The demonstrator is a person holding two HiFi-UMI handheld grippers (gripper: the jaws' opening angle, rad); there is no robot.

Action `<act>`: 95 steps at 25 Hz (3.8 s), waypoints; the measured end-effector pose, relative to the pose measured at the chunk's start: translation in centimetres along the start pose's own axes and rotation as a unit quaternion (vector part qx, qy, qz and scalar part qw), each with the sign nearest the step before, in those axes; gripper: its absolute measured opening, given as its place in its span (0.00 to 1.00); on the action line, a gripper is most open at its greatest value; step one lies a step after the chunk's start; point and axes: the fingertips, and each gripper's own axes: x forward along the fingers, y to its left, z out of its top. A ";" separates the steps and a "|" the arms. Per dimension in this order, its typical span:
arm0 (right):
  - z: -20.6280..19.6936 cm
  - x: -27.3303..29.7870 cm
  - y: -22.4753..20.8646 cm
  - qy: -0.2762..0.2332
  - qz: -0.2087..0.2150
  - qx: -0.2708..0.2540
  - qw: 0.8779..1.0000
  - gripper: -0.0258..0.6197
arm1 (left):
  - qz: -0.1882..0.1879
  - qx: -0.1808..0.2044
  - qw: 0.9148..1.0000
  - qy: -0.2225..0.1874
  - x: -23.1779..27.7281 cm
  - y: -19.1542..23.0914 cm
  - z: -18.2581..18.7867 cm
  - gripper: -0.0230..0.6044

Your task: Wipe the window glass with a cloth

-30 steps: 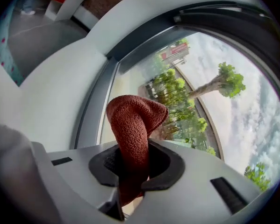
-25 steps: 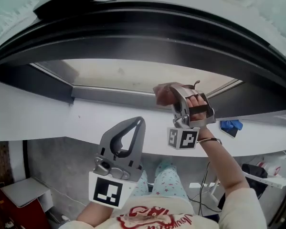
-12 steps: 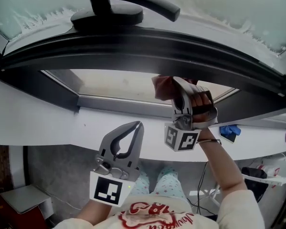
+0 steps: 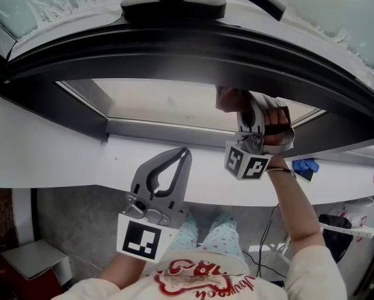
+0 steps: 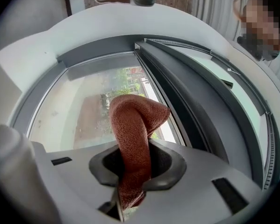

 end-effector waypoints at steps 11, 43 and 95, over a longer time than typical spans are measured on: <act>-0.4 -0.5 6.8 0.010 0.045 0.001 0.999 0.17 | 0.010 -0.017 1.000 0.012 -0.7 2.8 -2.8 0.07; -3.3 -1.5 31.8 0.029 0.198 0.017 0.980 0.18 | 0.030 -0.042 0.997 0.051 1.7 6.4 -9.4 0.07; 3.0 -2.6 8.8 -0.032 0.124 0.097 0.987 0.18 | 0.066 -0.069 0.995 0.031 0.0 6.3 -7.1 0.07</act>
